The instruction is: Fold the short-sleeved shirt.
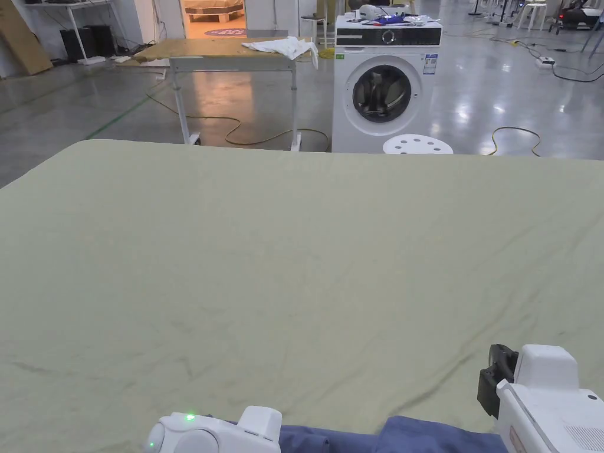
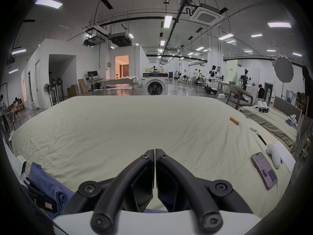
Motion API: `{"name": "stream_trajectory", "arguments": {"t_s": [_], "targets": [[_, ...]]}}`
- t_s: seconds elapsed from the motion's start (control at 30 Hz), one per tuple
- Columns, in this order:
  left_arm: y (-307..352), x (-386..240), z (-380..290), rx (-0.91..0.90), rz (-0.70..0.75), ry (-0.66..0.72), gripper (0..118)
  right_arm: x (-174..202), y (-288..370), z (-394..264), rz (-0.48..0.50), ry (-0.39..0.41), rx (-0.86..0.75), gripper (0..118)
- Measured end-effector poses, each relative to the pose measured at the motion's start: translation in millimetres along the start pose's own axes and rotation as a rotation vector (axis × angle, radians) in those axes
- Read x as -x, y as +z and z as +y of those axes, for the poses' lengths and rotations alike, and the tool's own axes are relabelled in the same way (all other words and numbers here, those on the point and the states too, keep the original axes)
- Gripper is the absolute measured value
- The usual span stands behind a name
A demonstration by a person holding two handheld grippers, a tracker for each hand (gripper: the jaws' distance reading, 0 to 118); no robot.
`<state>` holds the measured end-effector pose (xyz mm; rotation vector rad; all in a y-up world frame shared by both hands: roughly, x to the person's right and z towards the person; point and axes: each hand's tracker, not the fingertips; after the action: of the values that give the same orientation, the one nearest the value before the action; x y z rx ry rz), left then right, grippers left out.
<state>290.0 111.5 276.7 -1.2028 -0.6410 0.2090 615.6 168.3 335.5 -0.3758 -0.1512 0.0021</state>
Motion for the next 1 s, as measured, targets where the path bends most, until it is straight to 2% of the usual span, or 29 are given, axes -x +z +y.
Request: {"name": "stream_trajectory", "arguments": {"t_s": [0.17,0.23,0.33,0.37,0.4,0.47,0.53,0.6,0.83,0.9,1.0], "targets": [[9,3,-3,-0.011,-0.032,-0.003,14,0,-1,0,0.003,-0.005,0.002,0],[21,7,-3,-0.014,-0.060,0.002,18,0,-1,1,0.004,-0.005,-0.002,0],[54,19,-3,-0.074,-0.099,0.033,37,0,1,3,0.008,-0.004,-0.023,0],[67,25,-3,-0.100,-0.093,0.039,37,0,1,4,0.008,0.000,-0.028,0],[78,32,-3,-0.126,-0.081,0.044,40,0,2,5,0.007,0.002,-0.040,0],[100,52,-2,-0.175,-0.033,0.063,55,0,3,8,0.009,0.001,-0.063,0],[115,74,-4,-0.211,0.014,0.092,66,1,4,10,0.009,-0.003,-0.077,0],[126,96,-5,-0.237,0.042,0.139,67,1,4,12,0.011,-0.008,-0.083,0],[104,158,-22,-0.167,-0.116,0.292,70,4,2,13,0.019,-0.009,-0.080,0],[90,158,-27,-0.142,-0.129,0.293,70,4,2,13,0.018,-0.008,-0.077,0],[82,163,-32,-0.229,-0.266,0.288,70,4,2,12,0.016,-0.007,-0.071,0]]}}
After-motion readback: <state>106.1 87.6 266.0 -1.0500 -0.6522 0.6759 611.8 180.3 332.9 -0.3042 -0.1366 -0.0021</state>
